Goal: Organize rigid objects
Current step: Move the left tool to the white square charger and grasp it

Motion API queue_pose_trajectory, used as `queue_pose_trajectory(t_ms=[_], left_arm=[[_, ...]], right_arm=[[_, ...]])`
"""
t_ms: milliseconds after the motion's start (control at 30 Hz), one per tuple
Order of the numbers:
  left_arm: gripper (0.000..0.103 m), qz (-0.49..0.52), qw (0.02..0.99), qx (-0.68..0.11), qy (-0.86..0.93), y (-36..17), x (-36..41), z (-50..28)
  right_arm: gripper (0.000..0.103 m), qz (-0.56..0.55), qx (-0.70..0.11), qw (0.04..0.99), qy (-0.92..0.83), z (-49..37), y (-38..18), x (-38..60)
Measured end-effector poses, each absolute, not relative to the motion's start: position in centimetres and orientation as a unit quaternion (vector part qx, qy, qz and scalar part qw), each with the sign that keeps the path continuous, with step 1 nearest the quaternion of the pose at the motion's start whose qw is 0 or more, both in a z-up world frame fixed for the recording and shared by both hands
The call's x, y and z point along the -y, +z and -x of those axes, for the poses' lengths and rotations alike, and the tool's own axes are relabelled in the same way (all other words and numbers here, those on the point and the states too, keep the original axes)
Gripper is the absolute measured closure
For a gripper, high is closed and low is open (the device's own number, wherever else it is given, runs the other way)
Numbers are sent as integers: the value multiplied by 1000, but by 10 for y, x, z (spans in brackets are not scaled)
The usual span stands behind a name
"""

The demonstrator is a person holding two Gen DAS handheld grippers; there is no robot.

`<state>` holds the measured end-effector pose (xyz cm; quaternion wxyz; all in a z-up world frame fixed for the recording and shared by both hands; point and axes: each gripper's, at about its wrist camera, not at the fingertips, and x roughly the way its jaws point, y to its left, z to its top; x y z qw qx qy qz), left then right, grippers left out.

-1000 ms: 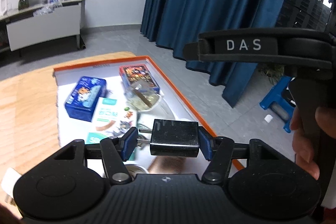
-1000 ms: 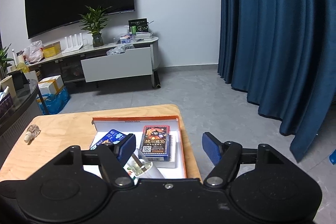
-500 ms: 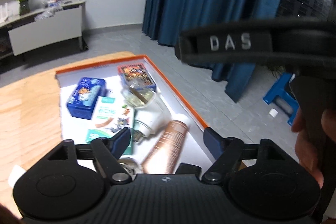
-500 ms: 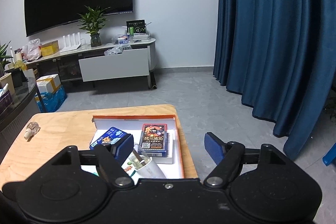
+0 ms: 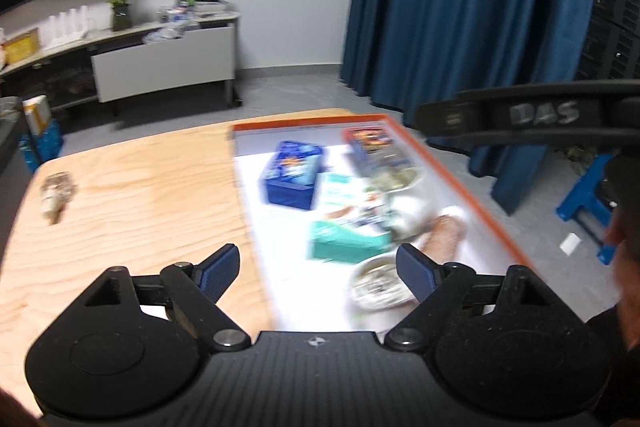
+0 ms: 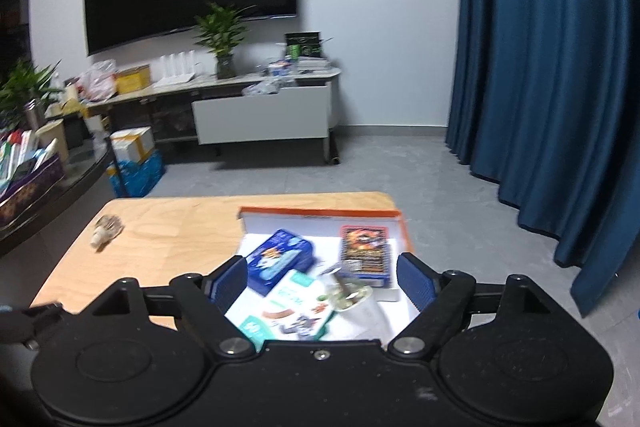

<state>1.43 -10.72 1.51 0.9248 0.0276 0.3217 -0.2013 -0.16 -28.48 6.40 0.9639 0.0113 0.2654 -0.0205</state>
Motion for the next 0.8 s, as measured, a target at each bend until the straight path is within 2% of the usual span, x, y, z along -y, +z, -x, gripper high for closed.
queue_pose_trajectory(t_ms=[233,433,533,633,767,800], left_arm=[[12,-36,930,-335,-147,-19,43,-36],[12,-69,927,-330,-165,-35,36,-58],[21,-83,920,-335,-187,-46,35,-63],[34,-88,913,-344,-199,-56,33,-68],[59,-72,914,-341,-208,-58,28,-68],[60,-66,915,-342,-205,-58,28,-68]], right_arm=[[6,-6,-275,961,3,-2,57,259],[6,3,-287,958,11,-7,50,246],[6,8,-292,956,12,-9,47,243],[6,11,-295,955,12,-11,45,242],[6,8,-300,954,10,-17,43,240],[6,6,-302,953,11,-19,42,240]])
